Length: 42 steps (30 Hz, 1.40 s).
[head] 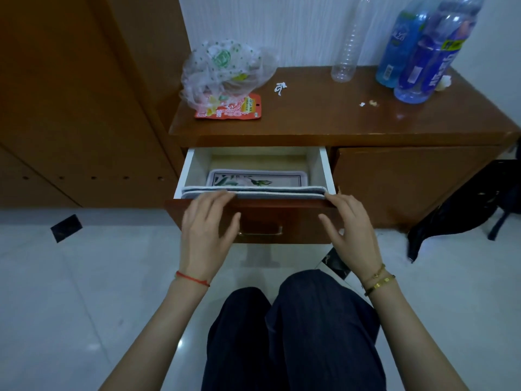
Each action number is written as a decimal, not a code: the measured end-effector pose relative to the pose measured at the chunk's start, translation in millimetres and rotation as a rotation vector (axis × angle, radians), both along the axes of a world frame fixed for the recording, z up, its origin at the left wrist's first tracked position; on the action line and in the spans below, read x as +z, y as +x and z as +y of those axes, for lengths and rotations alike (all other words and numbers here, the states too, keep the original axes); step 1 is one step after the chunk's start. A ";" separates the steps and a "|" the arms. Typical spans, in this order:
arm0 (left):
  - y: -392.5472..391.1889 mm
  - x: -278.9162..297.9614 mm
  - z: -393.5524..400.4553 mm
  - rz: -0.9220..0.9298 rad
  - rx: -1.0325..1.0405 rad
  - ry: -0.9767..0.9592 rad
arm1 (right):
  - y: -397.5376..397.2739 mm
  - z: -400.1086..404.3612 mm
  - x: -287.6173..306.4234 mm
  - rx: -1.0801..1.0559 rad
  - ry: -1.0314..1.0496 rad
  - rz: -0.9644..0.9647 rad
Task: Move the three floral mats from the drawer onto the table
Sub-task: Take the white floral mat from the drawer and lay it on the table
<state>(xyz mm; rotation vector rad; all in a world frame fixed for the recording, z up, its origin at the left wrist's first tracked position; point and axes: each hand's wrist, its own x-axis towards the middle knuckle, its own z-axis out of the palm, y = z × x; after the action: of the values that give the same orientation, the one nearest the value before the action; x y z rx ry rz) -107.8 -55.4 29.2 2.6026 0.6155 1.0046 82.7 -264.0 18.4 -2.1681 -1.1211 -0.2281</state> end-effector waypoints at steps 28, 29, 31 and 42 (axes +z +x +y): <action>-1.7 29.2 33.1 0.148 0.242 -0.187 | 4.1 1.9 39.3 -0.024 -0.036 0.154; -1.5 33.7 34.3 0.182 0.271 -0.205 | 5.7 4.3 44.9 -0.023 -0.059 0.178; -0.8 43.2 35.7 0.231 0.309 -0.237 | 6.1 7.7 55.5 -0.040 -0.111 0.232; 18.1 84.5 41.7 0.569 0.505 -0.606 | 6.9 36.5 95.1 -0.165 -0.337 0.542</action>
<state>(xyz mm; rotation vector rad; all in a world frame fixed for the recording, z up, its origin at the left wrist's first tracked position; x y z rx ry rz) -89.7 -13.7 113.7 2.1812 1.4939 0.0915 89.7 -227.5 113.5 -2.4055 -0.7044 0.4864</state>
